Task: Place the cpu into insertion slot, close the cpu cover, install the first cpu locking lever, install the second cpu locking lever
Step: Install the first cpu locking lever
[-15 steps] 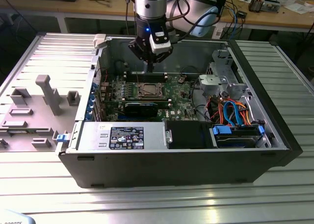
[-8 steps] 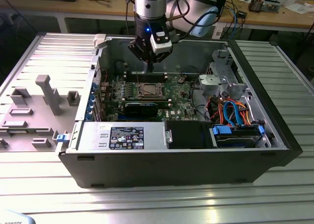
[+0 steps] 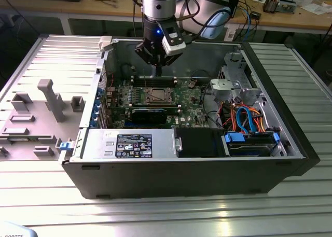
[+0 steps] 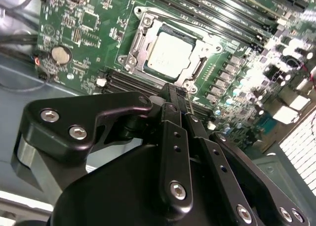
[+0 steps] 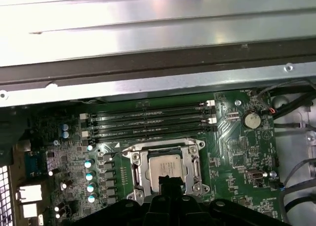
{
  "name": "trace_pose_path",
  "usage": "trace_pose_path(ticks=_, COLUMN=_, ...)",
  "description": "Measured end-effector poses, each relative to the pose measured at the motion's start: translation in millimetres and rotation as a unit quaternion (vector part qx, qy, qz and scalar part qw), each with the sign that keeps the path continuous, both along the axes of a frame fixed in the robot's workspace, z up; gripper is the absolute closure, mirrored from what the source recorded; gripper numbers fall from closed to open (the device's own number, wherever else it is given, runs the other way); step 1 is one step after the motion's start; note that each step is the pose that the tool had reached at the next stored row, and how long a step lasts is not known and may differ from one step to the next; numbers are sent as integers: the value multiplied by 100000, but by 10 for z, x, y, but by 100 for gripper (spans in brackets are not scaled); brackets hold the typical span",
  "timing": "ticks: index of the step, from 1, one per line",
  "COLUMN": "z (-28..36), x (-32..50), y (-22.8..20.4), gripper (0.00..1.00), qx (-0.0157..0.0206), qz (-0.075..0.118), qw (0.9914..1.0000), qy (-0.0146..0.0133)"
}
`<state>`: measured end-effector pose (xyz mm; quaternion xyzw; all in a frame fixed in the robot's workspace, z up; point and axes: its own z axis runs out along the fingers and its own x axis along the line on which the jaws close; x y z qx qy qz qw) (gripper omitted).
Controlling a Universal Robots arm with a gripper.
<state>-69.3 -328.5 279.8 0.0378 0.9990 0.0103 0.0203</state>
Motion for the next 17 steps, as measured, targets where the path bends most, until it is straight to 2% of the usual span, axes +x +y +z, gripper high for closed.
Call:
trace_pose_path(ticks=6, z=-2, x=-9, y=-1, gripper=89, qx=7, qz=3905, qw=99924, qy=-6)
trace_pose_path(ticks=16, z=-2, x=-9, y=-3, gripper=89, qx=2, qz=3962, qw=99921, qy=-2)
trace_pose_path(ticks=17, z=-2, x=-9, y=-3, gripper=89, qx=1, qz=4413, qw=99903, qy=-1)
